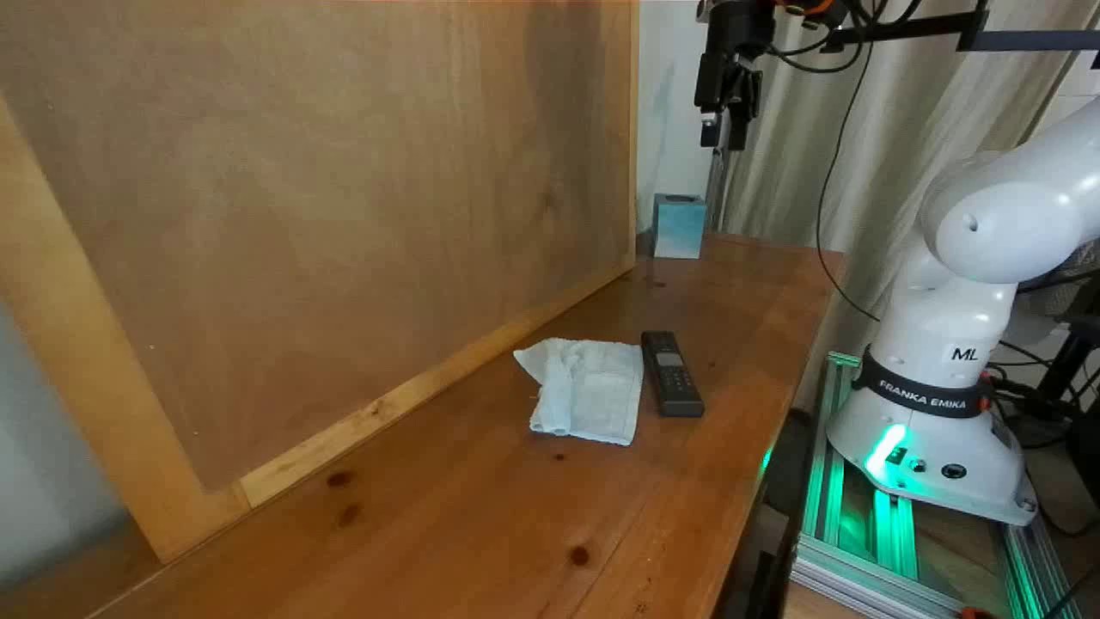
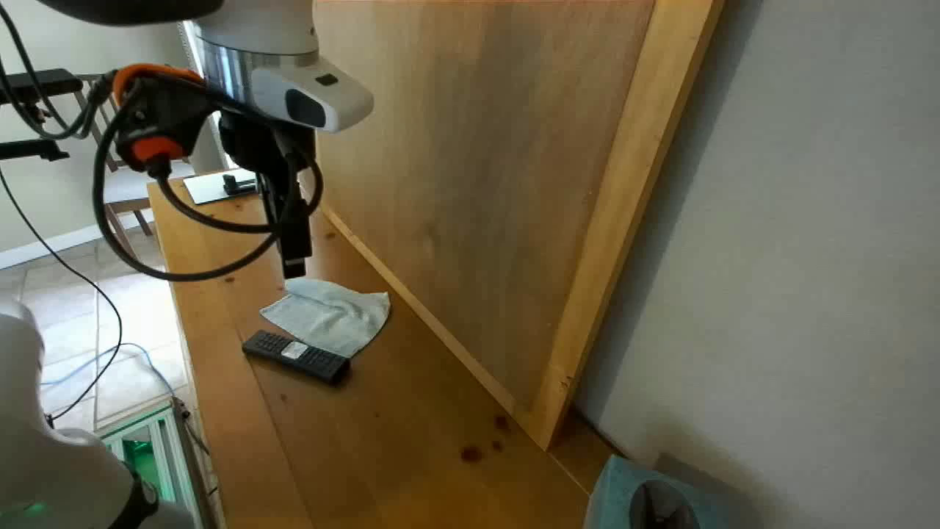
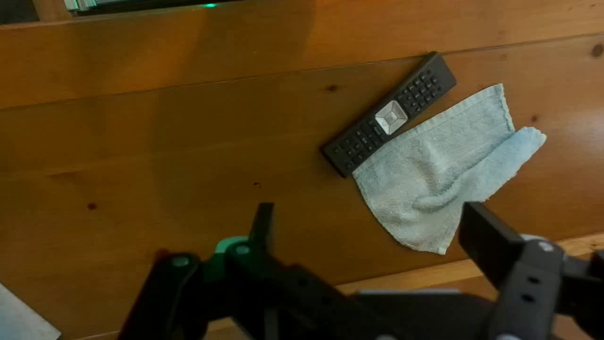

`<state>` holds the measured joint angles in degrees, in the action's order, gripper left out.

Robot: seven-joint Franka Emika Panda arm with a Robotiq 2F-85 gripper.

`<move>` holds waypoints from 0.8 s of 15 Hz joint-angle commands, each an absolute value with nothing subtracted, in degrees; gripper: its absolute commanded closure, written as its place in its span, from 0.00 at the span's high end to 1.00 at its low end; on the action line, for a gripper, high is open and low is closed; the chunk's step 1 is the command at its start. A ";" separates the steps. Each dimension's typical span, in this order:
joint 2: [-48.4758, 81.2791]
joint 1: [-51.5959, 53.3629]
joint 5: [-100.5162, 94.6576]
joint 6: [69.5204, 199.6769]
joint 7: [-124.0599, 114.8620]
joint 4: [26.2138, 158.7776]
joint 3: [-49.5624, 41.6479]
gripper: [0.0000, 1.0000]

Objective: Use the paper towel to clean the upright board

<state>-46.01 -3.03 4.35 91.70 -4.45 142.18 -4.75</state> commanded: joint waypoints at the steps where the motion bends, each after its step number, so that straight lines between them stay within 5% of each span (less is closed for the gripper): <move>1: -45.91 -3.88 4.74 91.53 -3.96 142.03 -4.17 1.00; 12: -46.31 -2.55 5.79 91.14 -2.47 142.24 -4.17 1.00</move>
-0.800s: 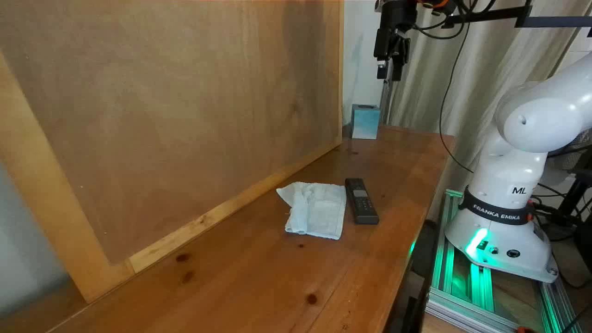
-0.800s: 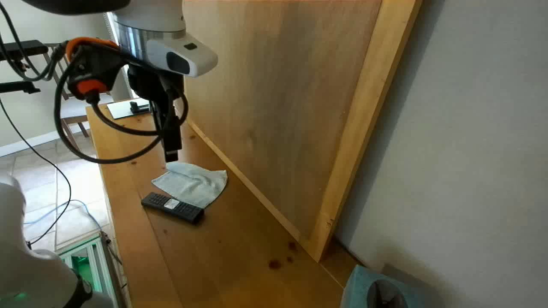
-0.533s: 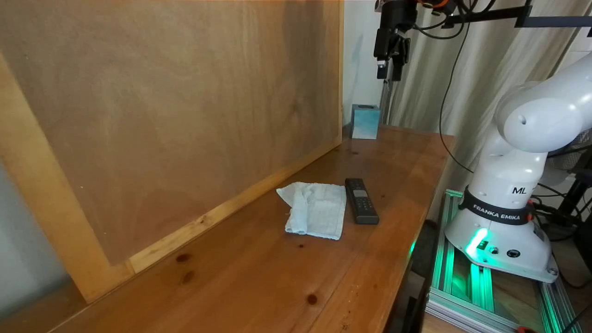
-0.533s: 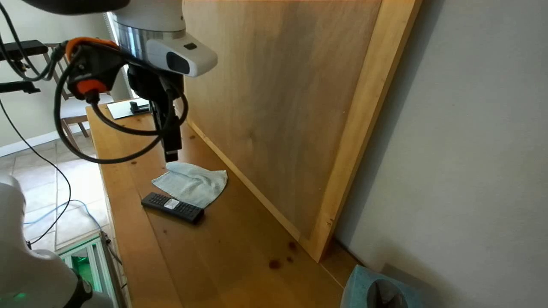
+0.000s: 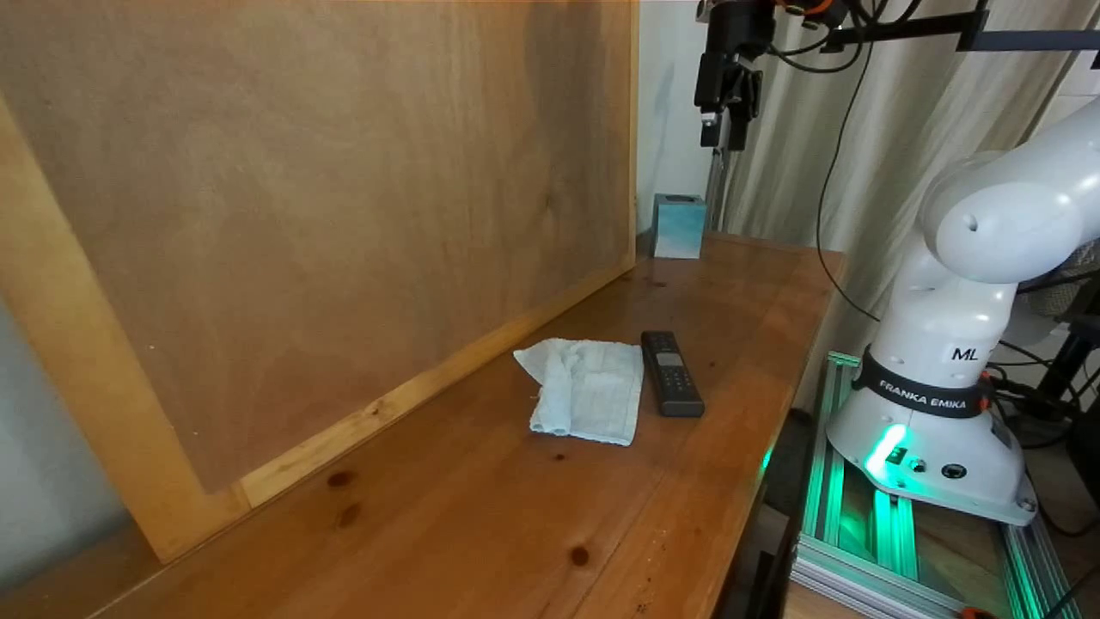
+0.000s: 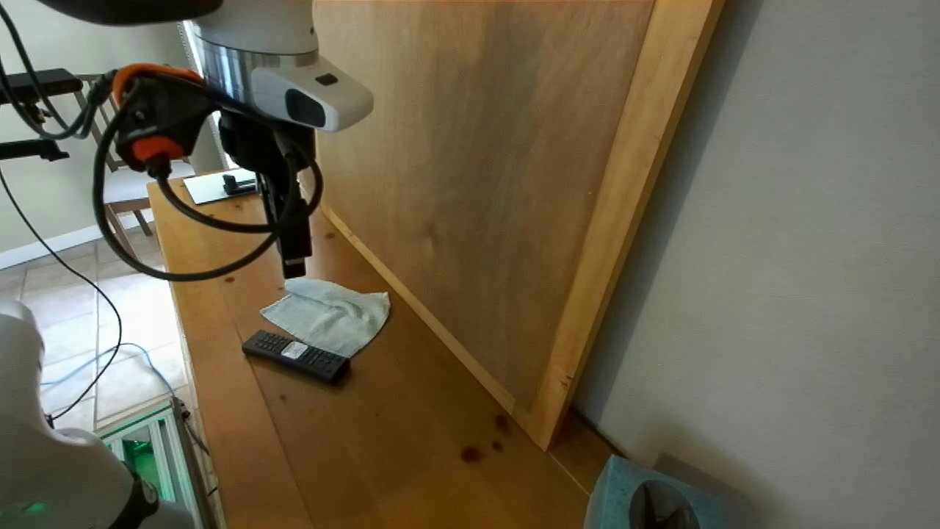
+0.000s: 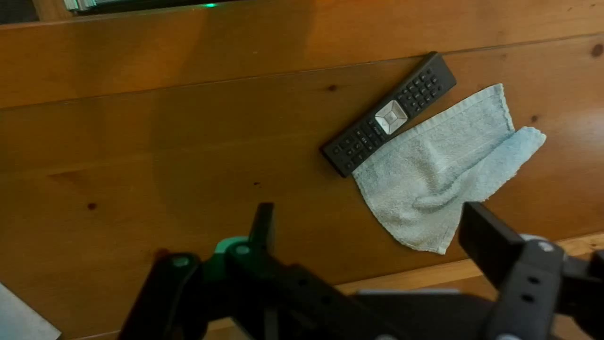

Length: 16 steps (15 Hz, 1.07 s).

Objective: Use the paper towel to clean the upright board

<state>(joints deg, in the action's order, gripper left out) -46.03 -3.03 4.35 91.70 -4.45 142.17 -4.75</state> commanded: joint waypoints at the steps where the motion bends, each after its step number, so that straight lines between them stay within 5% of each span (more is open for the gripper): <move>1: -46.30 -1.63 4.70 91.12 -1.60 142.96 -2.55 1.00; 12: -42.19 14.50 12.15 107.91 -7.01 150.58 19.91 1.00; 16: -41.35 15.86 10.38 111.32 -8.64 150.85 20.43 1.00</move>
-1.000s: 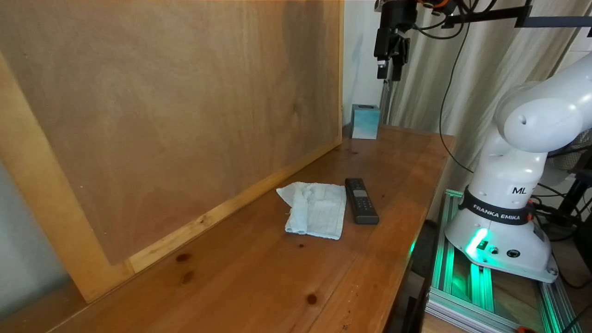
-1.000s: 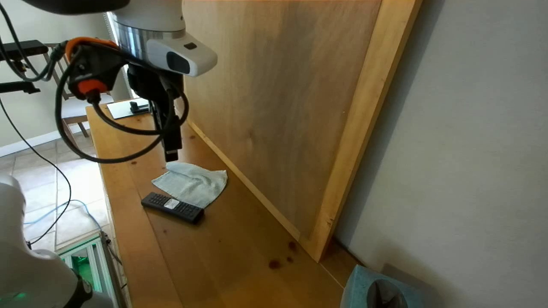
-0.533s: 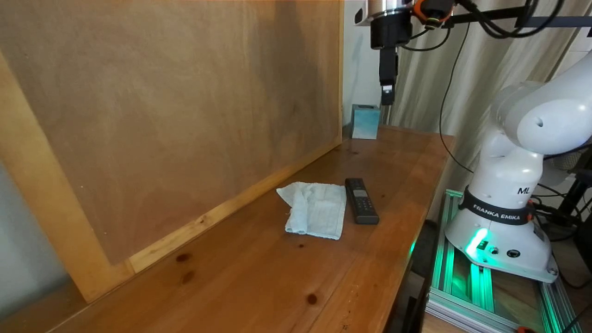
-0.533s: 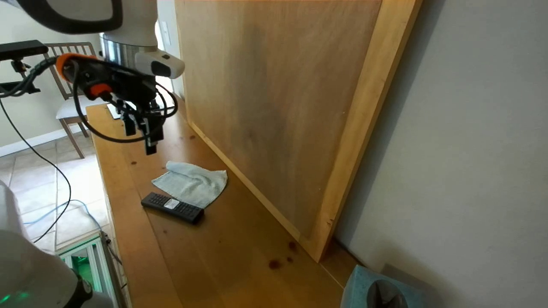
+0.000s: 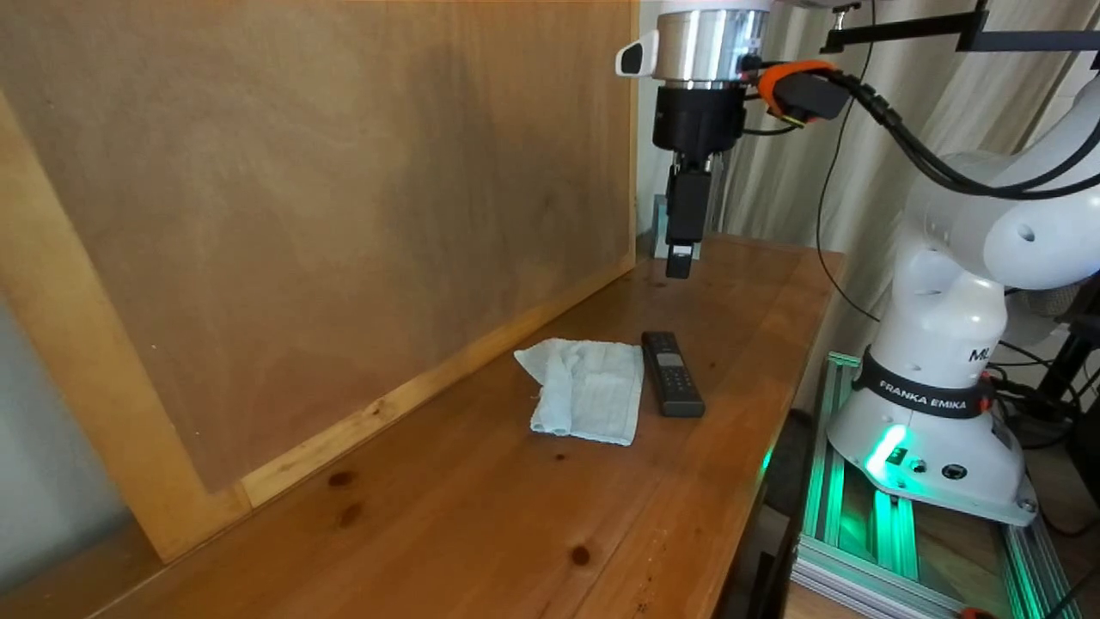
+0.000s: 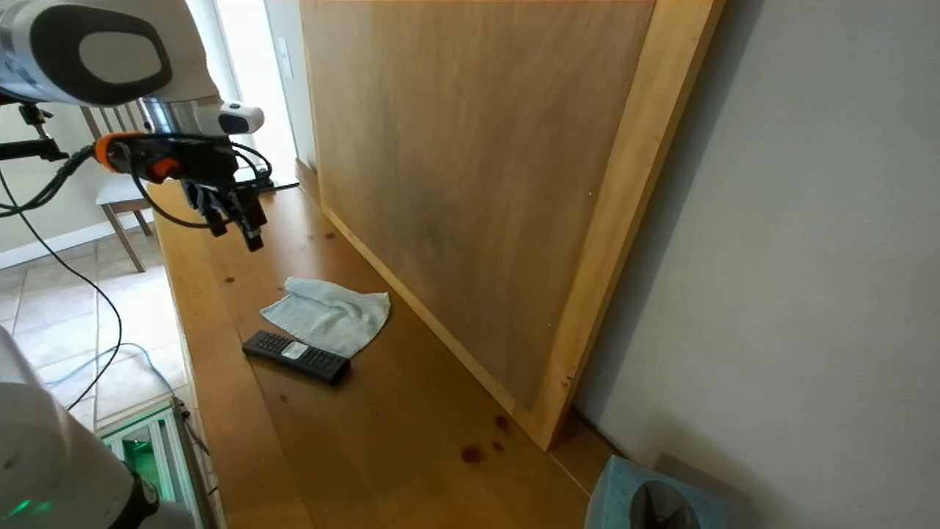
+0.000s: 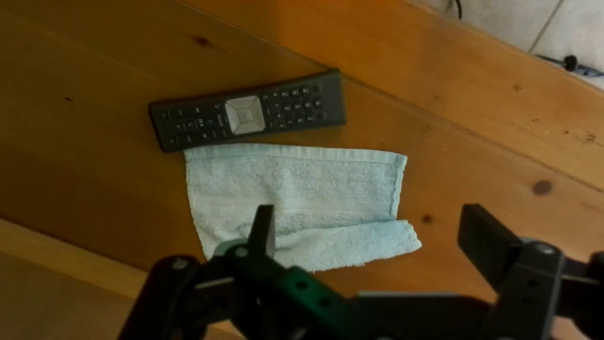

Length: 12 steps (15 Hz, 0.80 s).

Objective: Use the paper towel to clean the upright board

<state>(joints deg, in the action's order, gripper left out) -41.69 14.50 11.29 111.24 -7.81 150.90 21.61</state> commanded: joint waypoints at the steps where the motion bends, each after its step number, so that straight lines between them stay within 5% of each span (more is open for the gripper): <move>1: -41.01 15.91 10.36 111.31 -8.61 150.84 20.33 1.00; 7: -41.44 16.00 10.41 111.19 -8.53 150.83 19.88 1.00; 12: -34.37 17.21 12.13 123.11 -9.53 151.47 22.02 1.00</move>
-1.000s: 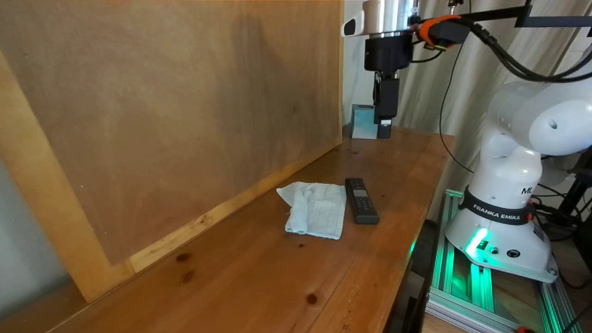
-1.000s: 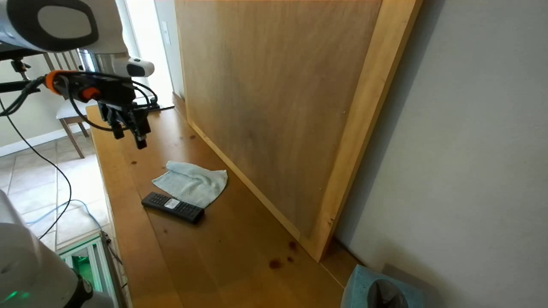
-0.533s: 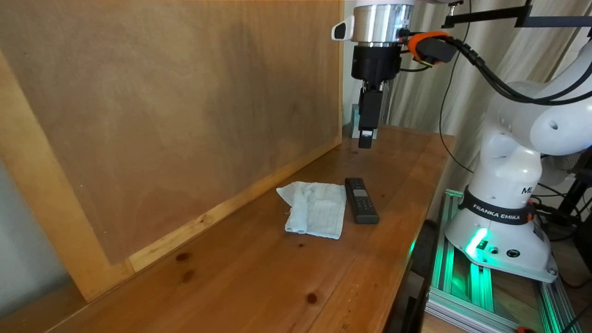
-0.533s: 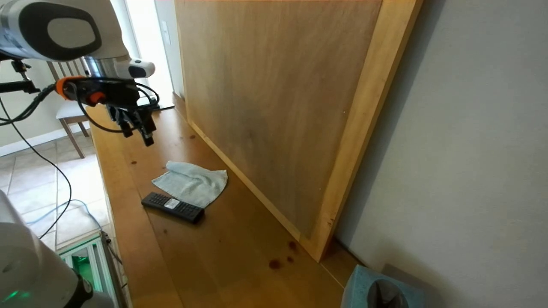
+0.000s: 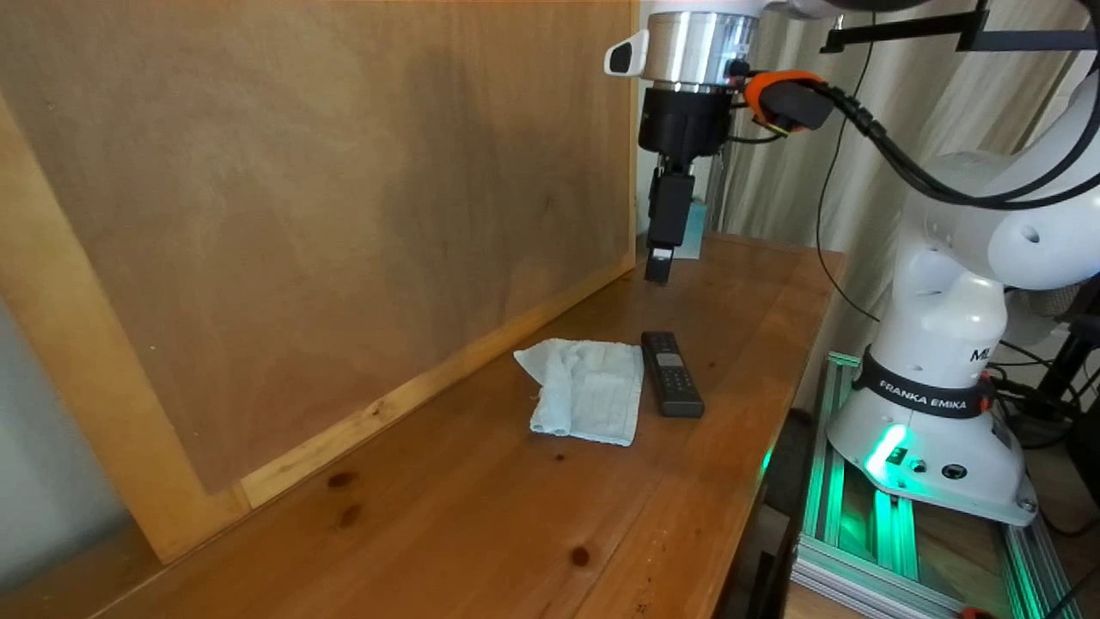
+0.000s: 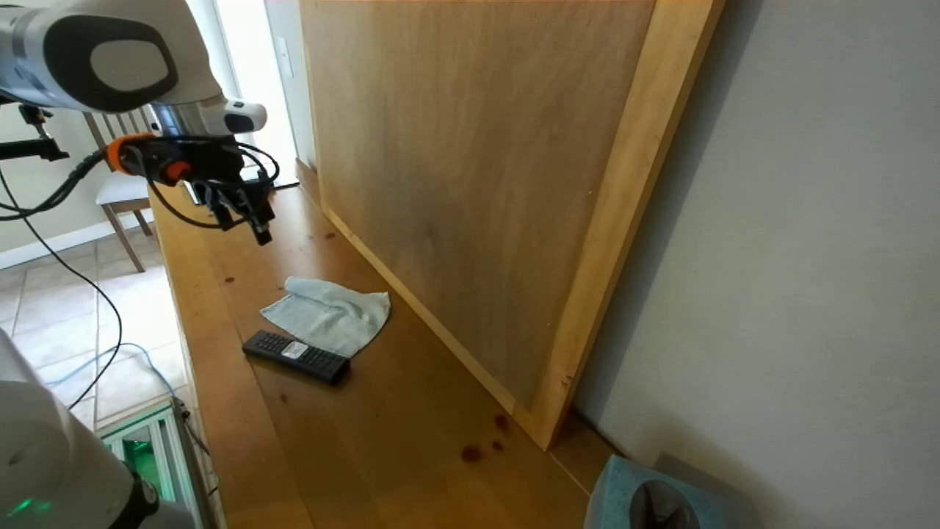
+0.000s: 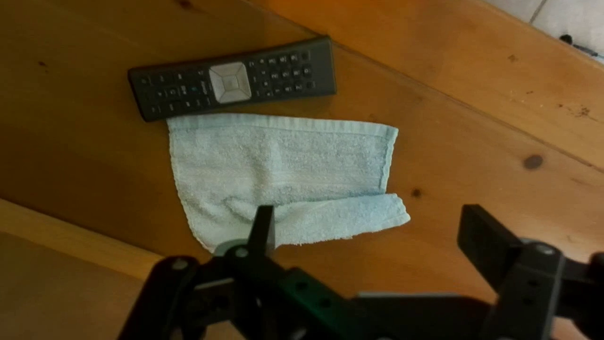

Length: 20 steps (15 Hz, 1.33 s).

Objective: Use the paper towel to clean the upright board

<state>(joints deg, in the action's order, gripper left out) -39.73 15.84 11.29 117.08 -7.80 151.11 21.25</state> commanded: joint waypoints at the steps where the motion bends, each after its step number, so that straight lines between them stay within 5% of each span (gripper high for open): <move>1: -32.78 17.94 12.55 125.79 -9.28 152.20 22.15 1.00; 16: -9.93 11.67 -5.37 142.22 -38.65 154.21 30.25 1.00; 20: -6.86 13.22 -8.04 144.12 -43.31 153.04 26.46 1.00</move>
<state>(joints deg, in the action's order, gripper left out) -10.00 12.72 -6.99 141.53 -42.23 154.78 28.39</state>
